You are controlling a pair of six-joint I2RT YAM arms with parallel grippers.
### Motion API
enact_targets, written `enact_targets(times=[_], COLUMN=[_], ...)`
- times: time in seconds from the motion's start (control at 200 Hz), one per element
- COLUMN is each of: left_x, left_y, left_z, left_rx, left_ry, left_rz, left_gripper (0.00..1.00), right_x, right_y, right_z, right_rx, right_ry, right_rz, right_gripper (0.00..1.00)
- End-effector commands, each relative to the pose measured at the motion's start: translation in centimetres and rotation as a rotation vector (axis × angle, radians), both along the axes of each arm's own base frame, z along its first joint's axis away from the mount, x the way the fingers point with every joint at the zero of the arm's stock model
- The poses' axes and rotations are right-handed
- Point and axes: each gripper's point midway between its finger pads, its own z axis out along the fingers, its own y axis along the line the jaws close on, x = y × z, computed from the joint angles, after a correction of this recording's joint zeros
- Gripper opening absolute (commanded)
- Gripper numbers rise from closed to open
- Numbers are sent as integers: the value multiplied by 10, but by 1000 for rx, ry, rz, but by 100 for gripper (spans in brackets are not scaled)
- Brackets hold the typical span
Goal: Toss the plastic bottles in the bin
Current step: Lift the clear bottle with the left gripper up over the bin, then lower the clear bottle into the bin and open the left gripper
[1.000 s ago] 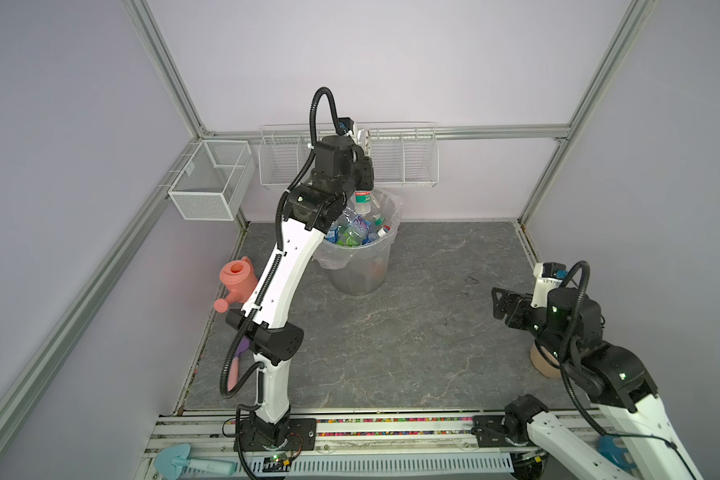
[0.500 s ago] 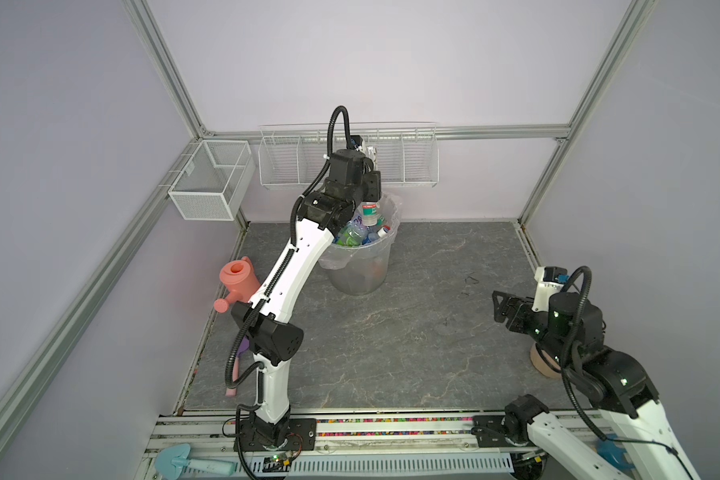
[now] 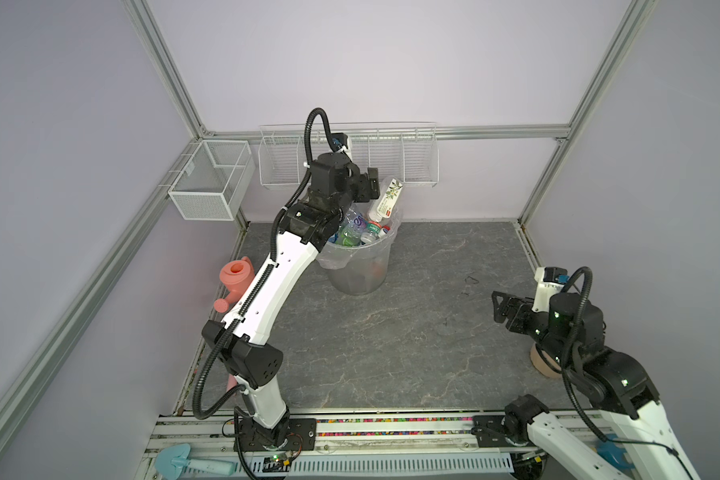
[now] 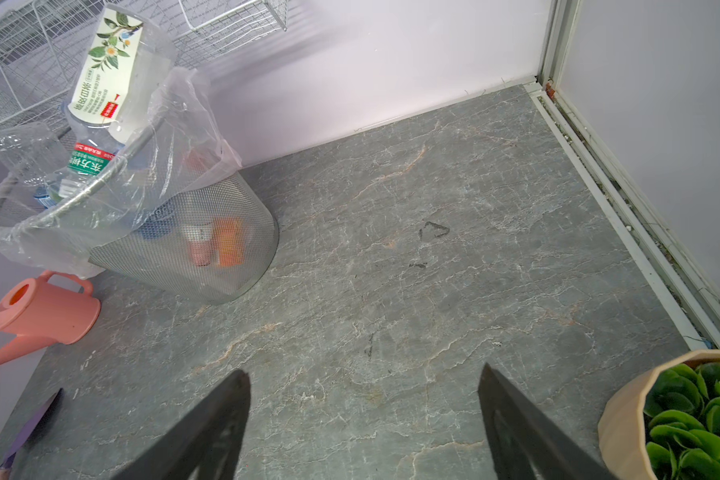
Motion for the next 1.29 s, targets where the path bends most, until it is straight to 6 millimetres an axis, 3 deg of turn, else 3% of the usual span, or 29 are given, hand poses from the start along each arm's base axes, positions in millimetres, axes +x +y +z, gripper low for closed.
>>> enact_targets(times=[0.0, 0.205, 0.365, 0.505, 0.65, 0.78, 0.985, 1.29], left_x=[10, 36, 50, 49, 38, 24, 7, -7], left_y=[-16, -47, -60, -63, -54, -44, -30, -21], left_z=[-13, -70, -113, -156, -187, -193, -176, -200], left_rx=[38, 107, 128, 154, 158, 133, 110, 139], left_ry=[31, 155, 260, 379, 450, 446, 400, 450], left_rz=[-46, -115, -123, -127, -103, -90, -76, -78], left_gripper=[90, 85, 61, 41, 36, 36, 35, 33], right_x=[-1, -1, -1, 0, 2, 3, 4, 0], right_y=[1, 2, 1, 0, 1, 3, 4, 3], right_z=[-1, -2, -6, -8, -12, -12, -9, -4], right_rx=[24, 27, 17, 14, 13, 21, 33, 44], right_ry=[3, 5, 15, 17, 21, 19, 10, -5], right_rz=[-2, 3, -3, -8, -10, -4, 0, -3], right_gripper=[88, 88, 88, 89, 88, 89, 89, 88])
